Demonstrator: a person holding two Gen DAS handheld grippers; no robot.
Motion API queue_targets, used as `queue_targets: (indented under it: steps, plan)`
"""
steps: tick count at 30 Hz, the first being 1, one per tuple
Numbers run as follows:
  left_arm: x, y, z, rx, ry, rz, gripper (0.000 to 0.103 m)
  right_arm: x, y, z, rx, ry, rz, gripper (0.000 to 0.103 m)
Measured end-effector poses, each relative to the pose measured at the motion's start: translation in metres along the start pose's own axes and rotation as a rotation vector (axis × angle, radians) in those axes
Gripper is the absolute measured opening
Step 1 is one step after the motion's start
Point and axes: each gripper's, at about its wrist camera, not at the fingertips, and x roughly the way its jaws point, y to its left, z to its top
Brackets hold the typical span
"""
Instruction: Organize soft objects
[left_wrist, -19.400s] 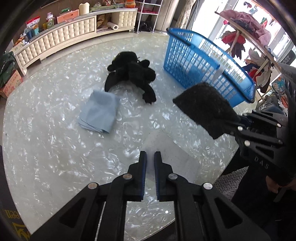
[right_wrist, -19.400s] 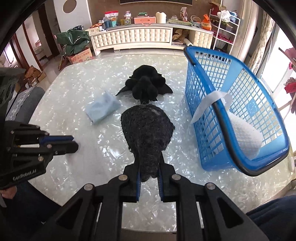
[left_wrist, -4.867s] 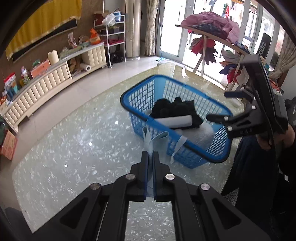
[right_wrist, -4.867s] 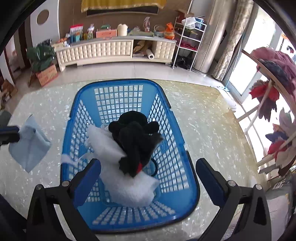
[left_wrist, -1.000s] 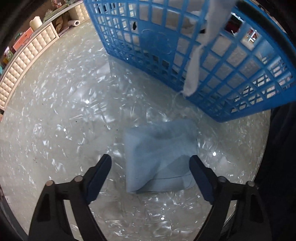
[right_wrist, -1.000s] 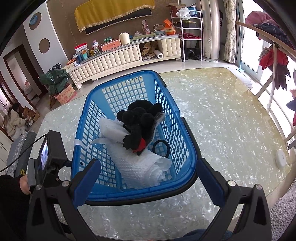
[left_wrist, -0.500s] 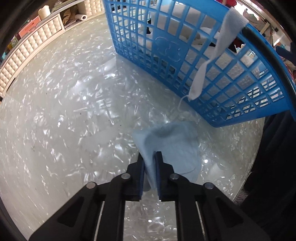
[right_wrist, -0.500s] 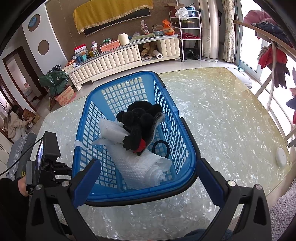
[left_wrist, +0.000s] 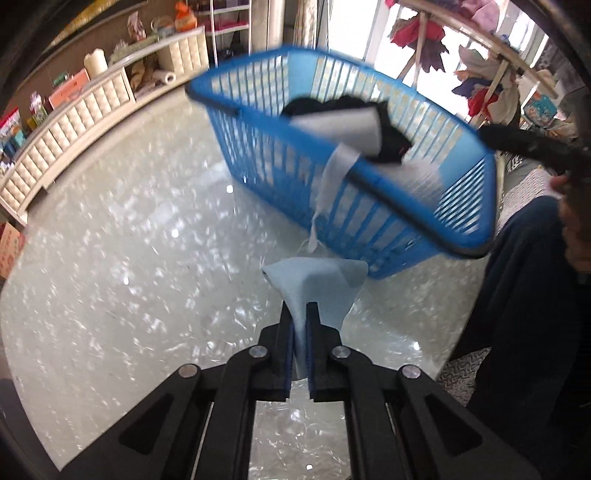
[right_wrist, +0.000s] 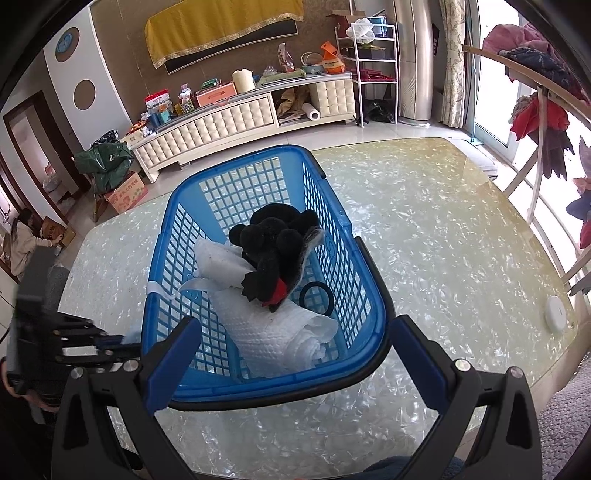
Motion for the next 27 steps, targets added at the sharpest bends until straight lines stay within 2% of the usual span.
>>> queue_targets:
  steps: [8, 11, 17, 22, 27]
  plan:
    - [-0.068, -0.009, 0.002, 0.037, -0.104, 0.036, 0.004, -0.003, 0.001, -0.001, -0.002, -0.013, -0.007, 0.103]
    - [-0.086, -0.013, 0.017, 0.034, -0.137, 0.05, 0.004, -0.003, 0.002, -0.001, -0.006, -0.012, -0.029, 0.103]
    - [-0.121, -0.033, 0.037, 0.098, -0.2, 0.049, 0.004, -0.003, 0.001, -0.001, -0.002, -0.013, -0.027, 0.103]
    - [-0.126, -0.052, 0.058, 0.142, -0.215, 0.006, 0.004, -0.004, -0.001, -0.001, 0.005, -0.016, -0.018, 0.103]
    - [-0.108, -0.065, 0.076, 0.185, -0.193, 0.0, 0.004, -0.004, -0.005, -0.002, 0.014, -0.014, -0.02, 0.103]
